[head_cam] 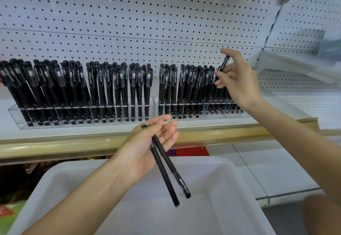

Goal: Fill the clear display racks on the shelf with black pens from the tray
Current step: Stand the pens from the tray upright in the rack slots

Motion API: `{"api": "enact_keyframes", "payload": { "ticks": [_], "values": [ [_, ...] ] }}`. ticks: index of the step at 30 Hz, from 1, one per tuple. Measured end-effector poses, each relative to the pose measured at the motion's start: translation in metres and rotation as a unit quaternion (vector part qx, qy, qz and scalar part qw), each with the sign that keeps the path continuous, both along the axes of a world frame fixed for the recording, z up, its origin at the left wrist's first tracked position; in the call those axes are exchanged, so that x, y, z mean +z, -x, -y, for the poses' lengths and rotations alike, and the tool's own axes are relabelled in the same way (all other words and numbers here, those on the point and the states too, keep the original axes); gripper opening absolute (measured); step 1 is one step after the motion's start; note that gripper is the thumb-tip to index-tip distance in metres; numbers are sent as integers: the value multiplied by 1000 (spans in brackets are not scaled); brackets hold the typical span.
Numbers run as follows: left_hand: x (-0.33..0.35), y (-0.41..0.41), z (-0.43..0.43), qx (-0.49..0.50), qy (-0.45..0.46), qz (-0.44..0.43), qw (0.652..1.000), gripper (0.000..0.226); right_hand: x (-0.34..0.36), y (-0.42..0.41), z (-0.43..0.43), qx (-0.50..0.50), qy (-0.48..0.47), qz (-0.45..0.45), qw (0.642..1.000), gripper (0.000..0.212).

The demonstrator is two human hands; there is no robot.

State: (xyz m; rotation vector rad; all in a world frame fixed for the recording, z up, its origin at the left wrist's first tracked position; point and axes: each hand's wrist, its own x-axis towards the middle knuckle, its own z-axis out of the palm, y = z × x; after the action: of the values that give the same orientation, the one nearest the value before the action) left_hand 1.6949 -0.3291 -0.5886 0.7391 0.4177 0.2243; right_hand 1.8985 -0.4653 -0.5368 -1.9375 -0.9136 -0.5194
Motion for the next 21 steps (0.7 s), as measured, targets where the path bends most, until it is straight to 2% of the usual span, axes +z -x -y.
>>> {"api": "enact_keyframes", "payload": {
  "ticks": [6, 9, 12, 16, 18, 21],
  "values": [
    [0, 2, -5, 12, 8, 3, 1000, 18, -1, 0, 2, -7, 75, 13, 997, 43],
    [1, 2, -6, 14, 12, 4, 1000, 18, 3, -1, 2, 3, 99, -17, 995, 39],
    [1, 2, -7, 13, 16, 5, 1000, 18, -1, 0, 2, 25, 133, -38, 990, 45],
    [1, 3, -6, 12, 14, 11, 1000, 20, -1, 1, 2, 7, 123, -65, 990, 50],
    [2, 2, -7, 9, 16, 21, 1000, 21, -4, 7, 2, -5, 84, -71, 994, 47],
    [7, 1, -9, 7, 17, 51, 999, 24, -12, 38, 3, 11, -41, -101, 994, 16]
  ]
}}
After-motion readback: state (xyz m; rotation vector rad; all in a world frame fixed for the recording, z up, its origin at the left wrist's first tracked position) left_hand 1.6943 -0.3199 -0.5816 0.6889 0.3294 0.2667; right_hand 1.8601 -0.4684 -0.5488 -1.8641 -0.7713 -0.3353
